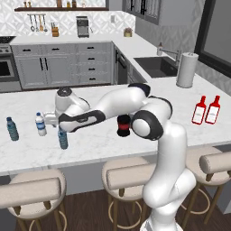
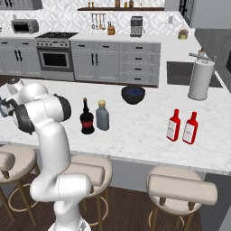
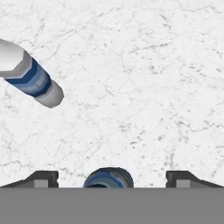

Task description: Move the plastic bottles in the middle to the plastics group, and the glass bottles in the middle to the glass group.

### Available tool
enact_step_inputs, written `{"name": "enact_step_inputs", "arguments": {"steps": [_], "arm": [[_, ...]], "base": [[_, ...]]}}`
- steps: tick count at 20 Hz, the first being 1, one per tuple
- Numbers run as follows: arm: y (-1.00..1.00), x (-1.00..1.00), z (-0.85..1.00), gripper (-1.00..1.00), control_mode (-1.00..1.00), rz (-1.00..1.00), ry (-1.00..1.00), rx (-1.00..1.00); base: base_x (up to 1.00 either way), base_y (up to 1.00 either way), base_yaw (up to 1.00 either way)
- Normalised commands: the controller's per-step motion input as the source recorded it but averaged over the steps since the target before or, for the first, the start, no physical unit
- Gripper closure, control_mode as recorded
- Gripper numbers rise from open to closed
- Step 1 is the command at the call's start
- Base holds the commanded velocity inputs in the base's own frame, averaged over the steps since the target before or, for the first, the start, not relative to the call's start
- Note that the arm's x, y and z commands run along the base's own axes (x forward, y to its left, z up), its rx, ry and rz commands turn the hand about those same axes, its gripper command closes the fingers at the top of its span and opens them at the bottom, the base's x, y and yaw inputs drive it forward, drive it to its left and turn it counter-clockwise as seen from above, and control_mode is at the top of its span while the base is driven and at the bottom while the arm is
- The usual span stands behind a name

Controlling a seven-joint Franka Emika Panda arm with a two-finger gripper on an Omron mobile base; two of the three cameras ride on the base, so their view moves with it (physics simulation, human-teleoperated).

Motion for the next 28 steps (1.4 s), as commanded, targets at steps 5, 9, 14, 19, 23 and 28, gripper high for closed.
{"name": "enact_step_inputs", "arguments": {"steps": [5, 9, 14, 19, 23, 28], "arm": [[-0.04, 0.05, 0.50, -1.00, -1.00, 0.00, 0.00, 0.10], [-0.45, -0.28, 0.40, -1.00, -1.00, 0.00, 0.00, 0.00], [-0.63, -0.37, 0.31, -1.00, -1.00, 0.00, 0.00, 0.00], [-0.80, -0.50, 0.19, -1.00, -1.00, 0.00, -0.01, 0.00], [-0.91, -0.61, 0.03, -1.00, -1.00, 0.00, -0.06, 0.00], [-0.83, -0.29, 0.06, -1.00, -1.00, 0.00, 0.00, 0.00]], "base": [[0.00, 0.00, 0.00], [0.00, 0.00, 0.00], [0.00, 0.00, 0.00], [0.00, 0.00, 0.00], [0.00, 0.00, 0.00], [0.00, 0.00, 0.00]]}}
